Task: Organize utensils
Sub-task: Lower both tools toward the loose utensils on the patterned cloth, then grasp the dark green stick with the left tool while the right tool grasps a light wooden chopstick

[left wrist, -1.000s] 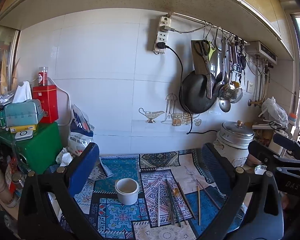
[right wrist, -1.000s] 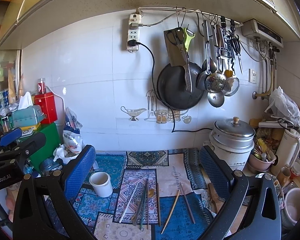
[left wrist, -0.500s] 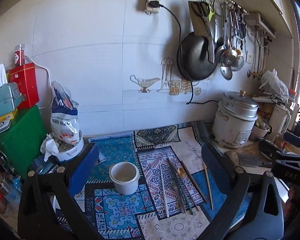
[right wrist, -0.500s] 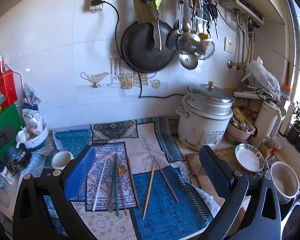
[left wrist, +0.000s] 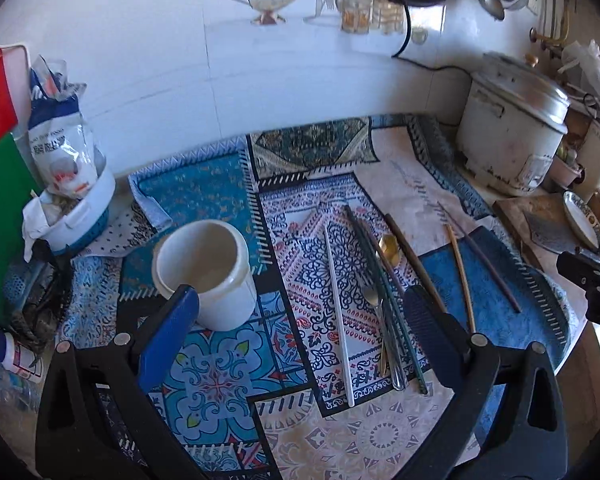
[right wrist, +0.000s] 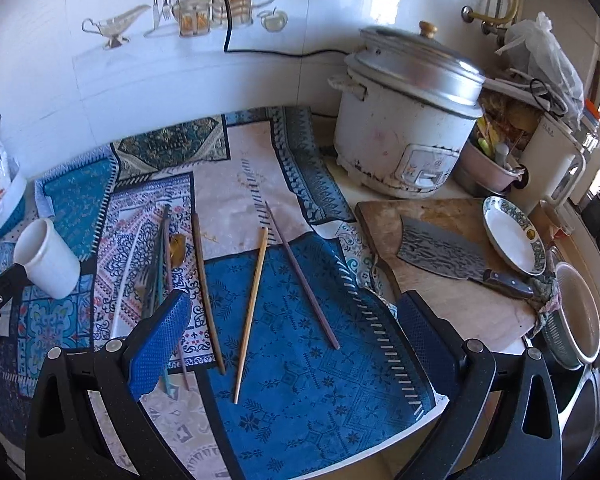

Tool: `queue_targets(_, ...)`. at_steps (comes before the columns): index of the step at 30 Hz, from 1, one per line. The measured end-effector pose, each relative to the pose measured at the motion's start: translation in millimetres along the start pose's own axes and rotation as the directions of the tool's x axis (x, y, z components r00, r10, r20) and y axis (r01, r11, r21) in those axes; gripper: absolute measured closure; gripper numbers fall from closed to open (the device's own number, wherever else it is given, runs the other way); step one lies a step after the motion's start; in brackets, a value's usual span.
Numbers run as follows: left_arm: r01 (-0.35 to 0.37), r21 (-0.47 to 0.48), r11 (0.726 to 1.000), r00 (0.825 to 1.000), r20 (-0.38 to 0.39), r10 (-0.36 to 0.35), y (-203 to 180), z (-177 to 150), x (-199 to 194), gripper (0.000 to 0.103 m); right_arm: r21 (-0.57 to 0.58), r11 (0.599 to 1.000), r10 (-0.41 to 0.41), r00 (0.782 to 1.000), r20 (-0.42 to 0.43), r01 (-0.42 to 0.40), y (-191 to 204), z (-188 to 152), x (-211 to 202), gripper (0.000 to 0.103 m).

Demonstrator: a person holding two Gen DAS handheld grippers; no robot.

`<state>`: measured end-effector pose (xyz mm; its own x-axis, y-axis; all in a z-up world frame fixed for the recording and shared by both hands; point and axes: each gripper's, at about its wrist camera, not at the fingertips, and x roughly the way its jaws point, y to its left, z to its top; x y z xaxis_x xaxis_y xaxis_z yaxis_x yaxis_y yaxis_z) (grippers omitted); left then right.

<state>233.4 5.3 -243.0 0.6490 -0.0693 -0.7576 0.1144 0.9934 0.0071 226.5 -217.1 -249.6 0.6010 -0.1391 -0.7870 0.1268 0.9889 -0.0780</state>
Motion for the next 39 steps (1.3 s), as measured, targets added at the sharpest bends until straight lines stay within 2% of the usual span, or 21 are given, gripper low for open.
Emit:
queue_targets(2, 0.005, 0.019, 1.0, 0.998, -0.055, -0.004, -7, -1, 23, 0.001, -0.034, 0.999, 0.013, 0.999, -0.044, -0.014, 2, 4, 19, 0.004)
queue_targets(5, 0.018, 0.04, 0.999, 0.99, -0.137, -0.013, -17, 0, 54, 0.009, -0.052, 0.997, 0.055, 0.992, -0.113, -0.062, 4, 9, 46, 0.007)
queue_targets(9, 0.051, 0.011, 0.999, 0.973, -0.228, -0.047, -24, 6, 85, 0.018, -0.037, 0.992, 0.112, 0.974, -0.197, -0.122, 3, 14, 81, 0.018)
queue_targets(13, 0.098, -0.015, 0.995, 0.955, -0.279, -0.098, -34, 15, 113, 0.031, -0.025, 0.984, 0.164, 0.952, -0.26, -0.176, 4, 17, 105, 0.032)
queue_targets(16, 0.123, -0.046, 0.991, 0.937, -0.324, -0.131, -40, 24, 136, 0.045, -0.024, 0.978, 0.19, 0.937, -0.294, -0.206, 4, 16, 119, 0.04)
queue_targets(18, 0.139, -0.079, 0.987, 0.921, -0.356, -0.158, -42, 29, 152, 0.06, -0.009, 0.974, 0.212, 0.925, -0.316, -0.227, 3, 14, 127, 0.046)
queue_targets(20, 0.152, -0.12, 0.981, 0.902, -0.39, -0.187, -41, 33, 165, 0.07, 0.01, 0.969, 0.236, 0.911, -0.339, -0.247, 1, 12, 136, 0.053)
queue_targets(22, 0.174, -0.167, 0.97, 0.889, -0.396, -0.228, -38, 38, 171, 0.074, 0.025, 0.966, 0.249, 0.9, -0.357, -0.257, -1, 11, 144, 0.059)
queue_targets(26, 0.18, -0.176, 0.968, 0.883, -0.405, -0.238, -39, 47, 180, 0.081, 0.067, 0.955, 0.291, 0.875, -0.387, -0.287, -5, 11, 155, 0.069)
queue_targets(28, 0.19, -0.185, 0.964, 0.869, -0.426, -0.253, -41, 49, 186, 0.084, 0.076, 0.951, 0.305, 0.864, -0.4, -0.3, -5, 11, 160, 0.074)
queue_targets(29, 0.194, -0.193, 0.962, 0.862, -0.435, -0.261, -42, 50, 189, 0.088, 0.079, 0.949, 0.31, 0.86, -0.405, -0.304, -4, 12, 162, 0.075)
queue_targets(32, 0.201, -0.216, 0.955, 0.852, -0.443, -0.279, -43, 53, 195, 0.092, 0.082, 0.945, 0.321, 0.856, -0.405, -0.315, -1, 12, 166, 0.082)
queue_targets(37, 0.211, -0.224, 0.952, 0.844, -0.449, -0.292, -45, 55, 200, 0.097, 0.05, 0.956, 0.286, 0.873, -0.395, -0.29, 11, 12, 170, 0.088)
queue_targets(39, 0.207, -0.214, 0.955, 0.848, -0.448, -0.284, -48, 57, 201, 0.097, 0.038, 0.96, 0.271, 0.884, -0.381, -0.277, 18, 14, 172, 0.092)
